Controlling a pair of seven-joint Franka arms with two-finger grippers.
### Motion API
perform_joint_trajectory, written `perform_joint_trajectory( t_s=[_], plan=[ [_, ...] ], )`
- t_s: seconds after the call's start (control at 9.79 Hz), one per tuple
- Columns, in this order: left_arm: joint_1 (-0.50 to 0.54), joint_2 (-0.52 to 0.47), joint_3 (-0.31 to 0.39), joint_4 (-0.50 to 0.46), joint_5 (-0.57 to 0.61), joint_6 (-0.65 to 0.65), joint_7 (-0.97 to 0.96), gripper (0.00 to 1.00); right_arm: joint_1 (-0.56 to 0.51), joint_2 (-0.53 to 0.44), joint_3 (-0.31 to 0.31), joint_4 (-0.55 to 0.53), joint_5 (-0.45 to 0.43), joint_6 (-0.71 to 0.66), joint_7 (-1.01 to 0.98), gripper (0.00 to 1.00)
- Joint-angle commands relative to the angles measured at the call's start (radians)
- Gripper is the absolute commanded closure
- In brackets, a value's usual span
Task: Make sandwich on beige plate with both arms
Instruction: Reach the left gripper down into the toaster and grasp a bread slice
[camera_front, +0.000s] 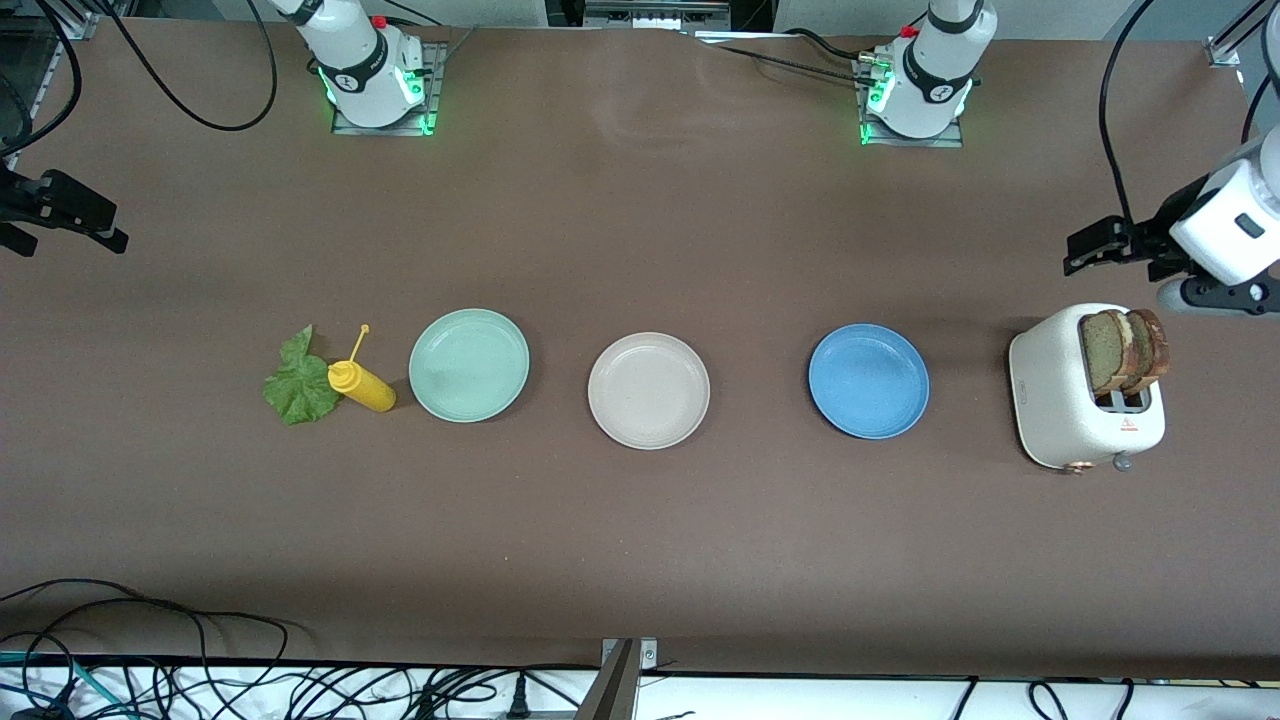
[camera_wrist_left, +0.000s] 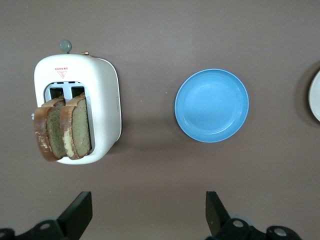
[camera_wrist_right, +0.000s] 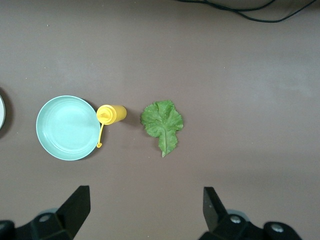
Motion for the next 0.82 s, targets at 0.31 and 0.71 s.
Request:
perform_joint_trajectory(
  t_s=[0.31, 0.71],
  plan=[
    [0.137, -0.008, -0.004, -0.210, 0.006, 0.277, 0.179, 0.00, -0.002, -0.001, 0.002, 0.019, -0.011, -0.021, 0.006, 0.00],
    [0.192, 0.028, -0.006, -0.320, 0.006, 0.444, 0.272, 0.00, -0.002, -0.001, 0.002, 0.017, -0.009, -0.021, 0.006, 0.00]
  ],
)
